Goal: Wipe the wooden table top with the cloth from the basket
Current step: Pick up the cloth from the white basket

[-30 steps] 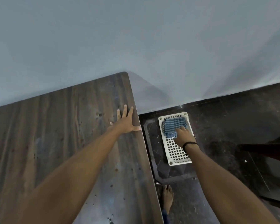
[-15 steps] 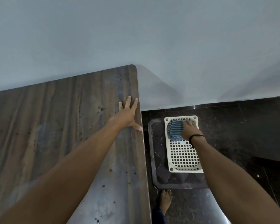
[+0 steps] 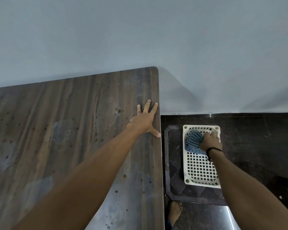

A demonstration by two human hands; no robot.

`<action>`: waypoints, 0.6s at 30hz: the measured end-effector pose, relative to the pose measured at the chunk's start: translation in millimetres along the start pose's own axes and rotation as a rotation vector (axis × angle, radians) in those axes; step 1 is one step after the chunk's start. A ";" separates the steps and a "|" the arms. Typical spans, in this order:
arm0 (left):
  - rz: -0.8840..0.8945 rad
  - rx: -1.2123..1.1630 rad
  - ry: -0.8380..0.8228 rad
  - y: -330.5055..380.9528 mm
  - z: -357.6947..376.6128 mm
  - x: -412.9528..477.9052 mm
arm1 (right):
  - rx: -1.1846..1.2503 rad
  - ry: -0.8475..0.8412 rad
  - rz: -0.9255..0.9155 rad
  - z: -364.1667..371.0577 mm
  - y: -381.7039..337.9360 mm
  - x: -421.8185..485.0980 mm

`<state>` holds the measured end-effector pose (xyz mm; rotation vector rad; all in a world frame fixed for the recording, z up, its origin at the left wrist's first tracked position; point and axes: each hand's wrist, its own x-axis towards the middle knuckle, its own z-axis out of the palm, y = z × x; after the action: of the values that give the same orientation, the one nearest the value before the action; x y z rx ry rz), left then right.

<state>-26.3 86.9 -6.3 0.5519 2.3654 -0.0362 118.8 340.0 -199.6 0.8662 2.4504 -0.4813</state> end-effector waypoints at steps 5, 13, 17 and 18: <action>-0.004 -0.005 -0.006 1.3 -0.7 -0.7 | 0.096 -0.034 -0.020 -8.8 -2.5 -1.2; -0.003 -0.004 -0.010 1.7 -3.4 -1.7 | 0.075 -0.023 -0.084 -21.0 -18.8 -6.7; 0.003 0.001 -0.010 0.7 -2.8 -0.2 | -0.001 0.056 -0.112 -20.5 -24.3 -13.1; 0.005 0.004 -0.014 0.6 -3.0 0.2 | -0.003 0.072 -0.122 -20.3 -25.2 -15.5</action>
<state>-28.1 88.1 -4.0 0.5576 2.3513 -0.0429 106.0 323.6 -170.4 0.7474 2.5798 -0.4976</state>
